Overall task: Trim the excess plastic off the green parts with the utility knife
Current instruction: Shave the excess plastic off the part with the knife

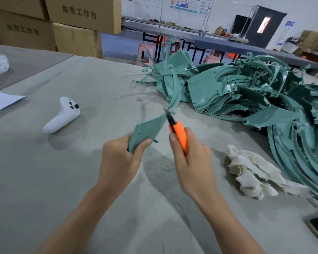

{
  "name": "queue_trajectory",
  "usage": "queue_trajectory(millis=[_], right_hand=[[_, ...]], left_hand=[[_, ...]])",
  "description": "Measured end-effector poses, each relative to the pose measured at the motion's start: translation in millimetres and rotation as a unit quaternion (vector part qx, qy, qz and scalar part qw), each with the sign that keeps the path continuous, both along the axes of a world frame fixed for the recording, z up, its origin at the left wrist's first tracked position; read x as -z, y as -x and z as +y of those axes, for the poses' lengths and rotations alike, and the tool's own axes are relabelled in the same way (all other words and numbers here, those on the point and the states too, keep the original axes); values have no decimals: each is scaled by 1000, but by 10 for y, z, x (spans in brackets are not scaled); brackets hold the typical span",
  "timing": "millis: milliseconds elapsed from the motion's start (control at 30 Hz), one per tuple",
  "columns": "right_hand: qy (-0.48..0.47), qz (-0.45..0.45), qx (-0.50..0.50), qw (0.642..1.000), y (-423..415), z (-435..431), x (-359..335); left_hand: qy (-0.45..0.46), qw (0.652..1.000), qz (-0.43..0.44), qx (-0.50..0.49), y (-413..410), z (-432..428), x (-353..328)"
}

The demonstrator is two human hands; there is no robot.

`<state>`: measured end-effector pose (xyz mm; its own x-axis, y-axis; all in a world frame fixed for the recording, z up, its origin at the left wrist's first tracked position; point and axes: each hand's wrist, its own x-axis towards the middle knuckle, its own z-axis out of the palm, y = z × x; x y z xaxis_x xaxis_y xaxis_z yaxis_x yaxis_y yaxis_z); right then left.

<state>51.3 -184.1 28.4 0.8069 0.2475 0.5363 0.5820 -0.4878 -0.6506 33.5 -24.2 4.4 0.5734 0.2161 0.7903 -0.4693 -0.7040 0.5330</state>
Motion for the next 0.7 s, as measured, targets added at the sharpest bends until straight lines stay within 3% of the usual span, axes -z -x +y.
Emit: queue_trajectory(millis=[100, 200, 333, 467, 700], right_hand=[[25, -16, -34, 999, 90, 74, 5], [-12, -6, -47, 999, 49, 66, -40], [-59, 39, 24, 997, -156, -91, -126], [-45, 15, 60, 997, -247, -174, -120], [15, -24, -53, 998, 98, 70, -24]], left_hand=[[11, 1000, 13, -11, -7, 35, 7], [6, 1000, 1, -6, 2, 27, -33], [2, 1000, -8, 7, 26, -8, -47], [-15, 1000, -13, 14, 25, -34, -42], [-23, 1000, -9, -15, 10, 30, -60]])
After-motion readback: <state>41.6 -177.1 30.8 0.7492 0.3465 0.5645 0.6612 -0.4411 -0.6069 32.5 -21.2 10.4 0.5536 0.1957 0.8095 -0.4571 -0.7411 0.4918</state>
